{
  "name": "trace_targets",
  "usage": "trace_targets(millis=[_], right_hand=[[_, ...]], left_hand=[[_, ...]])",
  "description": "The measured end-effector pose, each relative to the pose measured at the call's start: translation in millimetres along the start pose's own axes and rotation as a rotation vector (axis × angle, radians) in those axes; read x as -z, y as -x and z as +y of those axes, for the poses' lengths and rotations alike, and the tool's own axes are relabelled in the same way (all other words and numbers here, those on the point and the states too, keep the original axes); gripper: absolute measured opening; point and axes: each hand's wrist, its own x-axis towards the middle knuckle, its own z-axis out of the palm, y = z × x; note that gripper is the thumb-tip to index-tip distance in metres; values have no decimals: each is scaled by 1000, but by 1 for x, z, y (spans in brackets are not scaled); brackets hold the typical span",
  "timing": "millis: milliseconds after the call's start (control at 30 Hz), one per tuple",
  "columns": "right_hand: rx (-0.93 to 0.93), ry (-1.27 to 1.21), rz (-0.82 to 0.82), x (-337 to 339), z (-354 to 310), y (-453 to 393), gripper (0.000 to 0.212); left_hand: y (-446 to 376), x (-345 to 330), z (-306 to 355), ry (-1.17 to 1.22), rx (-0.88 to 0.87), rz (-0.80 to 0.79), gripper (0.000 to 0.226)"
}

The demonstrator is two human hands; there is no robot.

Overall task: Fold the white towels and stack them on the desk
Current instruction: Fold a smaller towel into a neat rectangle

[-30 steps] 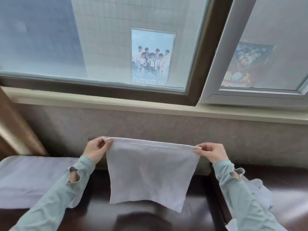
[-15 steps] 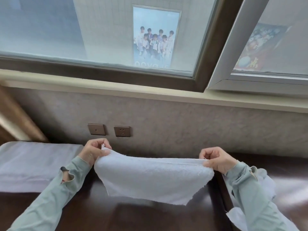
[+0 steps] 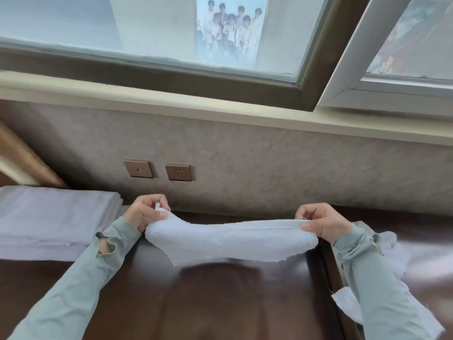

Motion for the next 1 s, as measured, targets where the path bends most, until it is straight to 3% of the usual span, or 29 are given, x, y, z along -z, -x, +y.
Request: trace_targets(millis=[200,300,367,400,567,667,700,767,833,1000], right_hand=[[21,18,-97,-2,-12,16,13],[25,-35,-83,-4,-11,15,8],[13,-46,-18,-3,-8,6,22],[-6,-22,37,-1,-6,-1,29],[-192,179,335,21,39,-64,22],[-253,379,455,35,89,-99,22],[-257,486,487,40,104,-109,21],[-269,641,544,44,128,-123,15],[-254,717,601,47,145,-134,23],[-112,869,699,42,157,-141,16]], left_hand=[[20,1,12,40,-6,-126,21],[20,5,10,118,19,-133,12],[8,9,1,137,31,-45,22],[-2,10,-4,89,31,21,26],[-65,10,-54,-369,113,358,21],[-97,12,-97,-705,122,379,5],[-105,14,-111,-789,140,369,12],[-118,19,-136,-877,144,334,19],[-131,19,-149,-929,112,330,18],[-143,12,-147,-896,-26,448,16]])
